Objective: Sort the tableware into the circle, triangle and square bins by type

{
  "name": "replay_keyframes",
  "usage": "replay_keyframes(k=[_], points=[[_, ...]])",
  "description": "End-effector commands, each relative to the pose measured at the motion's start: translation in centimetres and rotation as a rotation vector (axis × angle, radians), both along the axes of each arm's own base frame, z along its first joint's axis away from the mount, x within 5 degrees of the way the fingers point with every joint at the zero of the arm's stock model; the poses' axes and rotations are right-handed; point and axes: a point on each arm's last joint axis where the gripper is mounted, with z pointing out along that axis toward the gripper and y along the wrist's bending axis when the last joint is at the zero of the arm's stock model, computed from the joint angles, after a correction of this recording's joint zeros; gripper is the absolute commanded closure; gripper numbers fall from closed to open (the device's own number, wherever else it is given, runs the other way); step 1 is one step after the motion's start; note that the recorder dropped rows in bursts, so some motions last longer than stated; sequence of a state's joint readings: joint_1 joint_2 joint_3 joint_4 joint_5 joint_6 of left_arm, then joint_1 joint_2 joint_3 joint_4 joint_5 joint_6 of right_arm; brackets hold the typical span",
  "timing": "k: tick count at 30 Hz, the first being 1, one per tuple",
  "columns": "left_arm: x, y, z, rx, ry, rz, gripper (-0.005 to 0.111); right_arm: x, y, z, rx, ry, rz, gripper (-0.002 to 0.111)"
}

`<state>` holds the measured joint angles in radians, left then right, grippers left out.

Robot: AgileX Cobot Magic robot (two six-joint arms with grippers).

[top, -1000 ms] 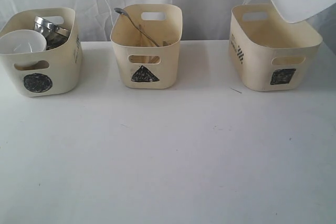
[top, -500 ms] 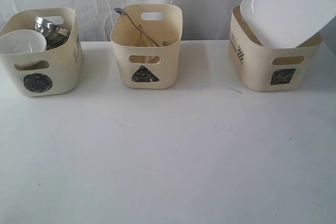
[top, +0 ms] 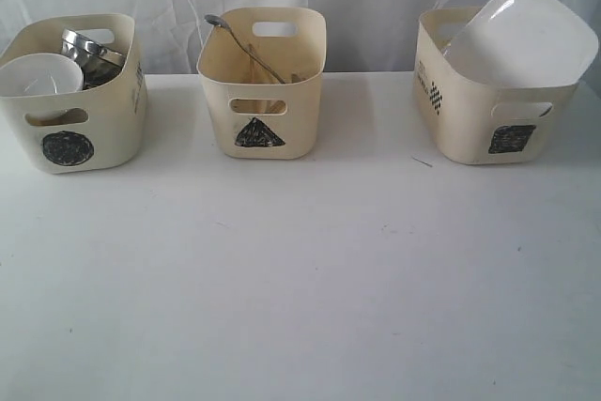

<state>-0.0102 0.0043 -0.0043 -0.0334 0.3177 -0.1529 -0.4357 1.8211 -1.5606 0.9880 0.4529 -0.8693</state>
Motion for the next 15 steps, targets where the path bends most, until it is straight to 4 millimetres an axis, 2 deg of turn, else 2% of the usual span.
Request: replay_keyframes(k=[1, 3, 6, 7, 9, 12, 15], points=[[-0.1, -0.1, -0.4, -0.008, 0.032, -0.007, 0.107, -2.3, 2.6, 4.4, 0.059, -0.065, 0.102, 0.093], [-0.1, -0.1, -0.4, -0.008, 0.032, -0.007, 0.107, -3.4, 4.4, 5.9, -0.016, -0.054, 0.2, 0.108], [-0.1, -0.1, -0.4, -0.008, 0.032, -0.007, 0.107, -5.1, 6.1, 6.8, -0.283, 0.083, 0.223, 0.108], [-0.1, -0.1, -0.4, -0.008, 0.032, -0.007, 0.107, -5.5, 6.0, 6.7, -0.368, 0.161, 0.168, 0.108], [-0.1, -0.1, -0.4, -0.008, 0.032, -0.007, 0.107, -6.5, 4.7, 6.4, -0.492, 0.328, -0.053, 0.108], [-0.1, -0.1, -0.4, -0.008, 0.032, -0.007, 0.107, -8.0, 2.6, 6.8, -0.53, 0.421, -0.378, 0.108], [-0.1, -0.1, -0.4, -0.008, 0.032, -0.007, 0.107, -9.2, 3.9, 8.9, -0.462, 0.291, -0.328, 0.108]])
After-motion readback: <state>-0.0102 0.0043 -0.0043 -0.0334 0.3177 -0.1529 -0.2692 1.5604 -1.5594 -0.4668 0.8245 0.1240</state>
